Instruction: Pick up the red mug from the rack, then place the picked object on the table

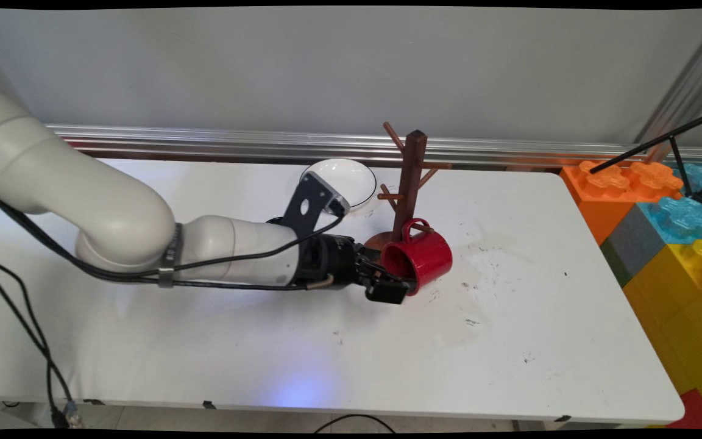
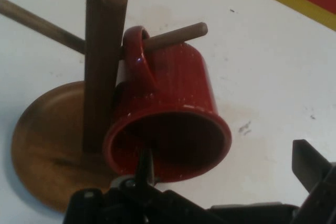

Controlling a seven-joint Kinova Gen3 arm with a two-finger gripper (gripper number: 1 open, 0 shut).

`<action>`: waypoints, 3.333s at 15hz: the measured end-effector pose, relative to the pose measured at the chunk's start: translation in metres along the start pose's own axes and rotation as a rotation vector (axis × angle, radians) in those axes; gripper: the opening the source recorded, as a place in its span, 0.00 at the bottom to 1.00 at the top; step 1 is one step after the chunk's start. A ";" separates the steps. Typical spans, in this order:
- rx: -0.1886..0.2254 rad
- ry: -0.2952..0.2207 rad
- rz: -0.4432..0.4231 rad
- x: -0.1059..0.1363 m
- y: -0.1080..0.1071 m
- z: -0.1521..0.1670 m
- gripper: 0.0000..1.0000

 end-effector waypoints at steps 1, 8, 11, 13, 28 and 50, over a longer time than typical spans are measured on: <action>-0.004 0.004 -0.001 -0.001 0.001 0.003 1.00; -0.027 0.052 0.002 -0.010 0.003 0.037 1.00; -0.029 0.057 0.004 -0.015 0.003 0.048 1.00; -0.030 0.061 0.006 -0.017 0.003 0.055 1.00; -0.003 0.097 -0.023 -0.024 0.001 0.093 0.00; -0.089 0.150 -0.006 -0.018 0.046 0.049 0.00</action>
